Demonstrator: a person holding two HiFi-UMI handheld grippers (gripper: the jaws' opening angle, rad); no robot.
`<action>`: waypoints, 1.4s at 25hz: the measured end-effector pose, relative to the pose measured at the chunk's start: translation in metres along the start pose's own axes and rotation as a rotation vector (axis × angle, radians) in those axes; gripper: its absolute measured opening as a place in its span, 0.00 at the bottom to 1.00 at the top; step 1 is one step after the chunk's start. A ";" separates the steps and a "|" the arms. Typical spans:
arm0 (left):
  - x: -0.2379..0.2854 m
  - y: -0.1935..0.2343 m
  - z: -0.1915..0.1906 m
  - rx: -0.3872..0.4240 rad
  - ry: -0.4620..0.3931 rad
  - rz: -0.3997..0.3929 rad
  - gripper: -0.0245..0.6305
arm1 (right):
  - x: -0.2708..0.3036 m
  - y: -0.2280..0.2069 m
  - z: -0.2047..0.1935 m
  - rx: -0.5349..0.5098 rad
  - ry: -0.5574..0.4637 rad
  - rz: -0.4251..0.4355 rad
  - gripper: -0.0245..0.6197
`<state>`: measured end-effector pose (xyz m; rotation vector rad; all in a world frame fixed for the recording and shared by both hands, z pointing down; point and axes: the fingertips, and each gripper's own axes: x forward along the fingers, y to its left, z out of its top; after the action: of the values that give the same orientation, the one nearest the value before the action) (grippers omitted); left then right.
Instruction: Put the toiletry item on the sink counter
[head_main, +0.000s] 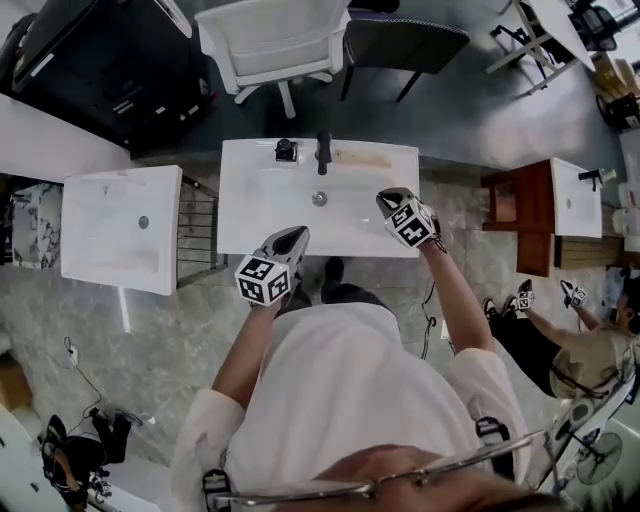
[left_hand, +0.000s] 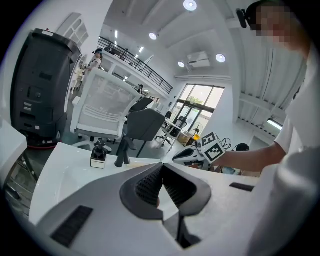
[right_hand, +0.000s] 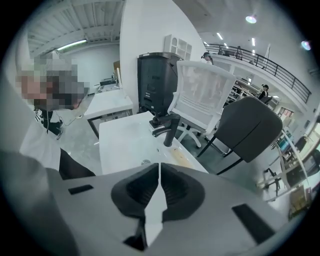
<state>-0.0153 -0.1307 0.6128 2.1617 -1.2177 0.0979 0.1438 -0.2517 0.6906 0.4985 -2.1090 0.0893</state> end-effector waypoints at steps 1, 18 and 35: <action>-0.004 -0.001 0.000 0.004 0.001 -0.007 0.04 | -0.005 0.005 0.000 0.001 0.002 -0.003 0.06; -0.038 -0.010 0.052 0.068 -0.060 -0.097 0.04 | -0.101 0.041 0.032 0.186 -0.147 -0.101 0.05; -0.052 -0.035 0.102 0.183 -0.164 -0.151 0.04 | -0.172 0.054 0.077 0.262 -0.442 -0.187 0.05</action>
<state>-0.0412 -0.1372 0.4958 2.4547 -1.1690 -0.0340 0.1455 -0.1678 0.5135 0.9404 -2.4813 0.1606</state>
